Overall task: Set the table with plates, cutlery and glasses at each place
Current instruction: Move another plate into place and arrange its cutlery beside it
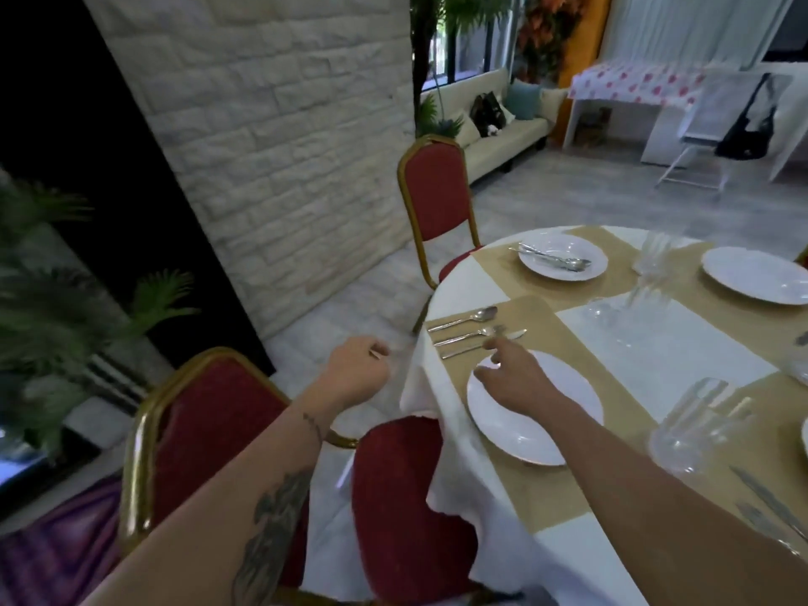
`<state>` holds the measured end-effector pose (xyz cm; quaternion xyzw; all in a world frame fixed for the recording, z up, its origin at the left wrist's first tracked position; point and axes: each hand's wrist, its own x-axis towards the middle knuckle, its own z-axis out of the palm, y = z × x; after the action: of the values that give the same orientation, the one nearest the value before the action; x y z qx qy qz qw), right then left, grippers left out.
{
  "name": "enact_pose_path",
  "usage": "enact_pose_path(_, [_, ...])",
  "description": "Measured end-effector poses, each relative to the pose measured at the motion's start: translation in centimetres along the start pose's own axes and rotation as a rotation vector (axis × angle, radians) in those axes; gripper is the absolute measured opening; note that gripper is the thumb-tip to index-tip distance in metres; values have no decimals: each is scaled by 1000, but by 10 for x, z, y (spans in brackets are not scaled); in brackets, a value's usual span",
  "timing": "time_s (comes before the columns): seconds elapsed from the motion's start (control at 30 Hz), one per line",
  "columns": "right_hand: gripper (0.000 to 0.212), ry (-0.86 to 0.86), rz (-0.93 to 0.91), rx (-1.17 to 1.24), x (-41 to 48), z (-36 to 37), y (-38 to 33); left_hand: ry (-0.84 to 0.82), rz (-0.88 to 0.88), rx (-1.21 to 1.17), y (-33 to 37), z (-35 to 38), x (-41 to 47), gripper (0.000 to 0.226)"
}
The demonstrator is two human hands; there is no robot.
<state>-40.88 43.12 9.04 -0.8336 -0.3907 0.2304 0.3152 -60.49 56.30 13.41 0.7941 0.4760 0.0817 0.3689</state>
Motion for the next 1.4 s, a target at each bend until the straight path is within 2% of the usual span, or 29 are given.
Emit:
enact_pose_path(0.2, [47,-50,-76,56,8,57,-71,-42,-38,2,-45,-76,-20,25])
enact_pose_path(0.37, [42,-75,-89,33,34,115,-137,-90,13,29,-88,-150,9,27])
enact_pose_path(0.47, [24,-28,-38,55,62,153,-166,-118,105,62,-116,-191,37,30])
enact_pose_path(0.7, [47,17,101,36,106,214,-222,-293,206,158,-174,-265,104,32])
enact_pose_path(0.77, [44,3,156,54,121,238,-236,-376,221,183,-191,-288,132,33])
enact_pose_path(0.97, [32,76,234,138,160,253,-254,-458,335,181,-190,-306,211,30])
enact_pose_path(1.13, [35,159,315,188,216,257,-249,-526,441,207,-174,-302,301,23])
enact_pose_path(1.4, [23,303,466,217,292,241,-245,-675,478,314,-125,-286,425,24])
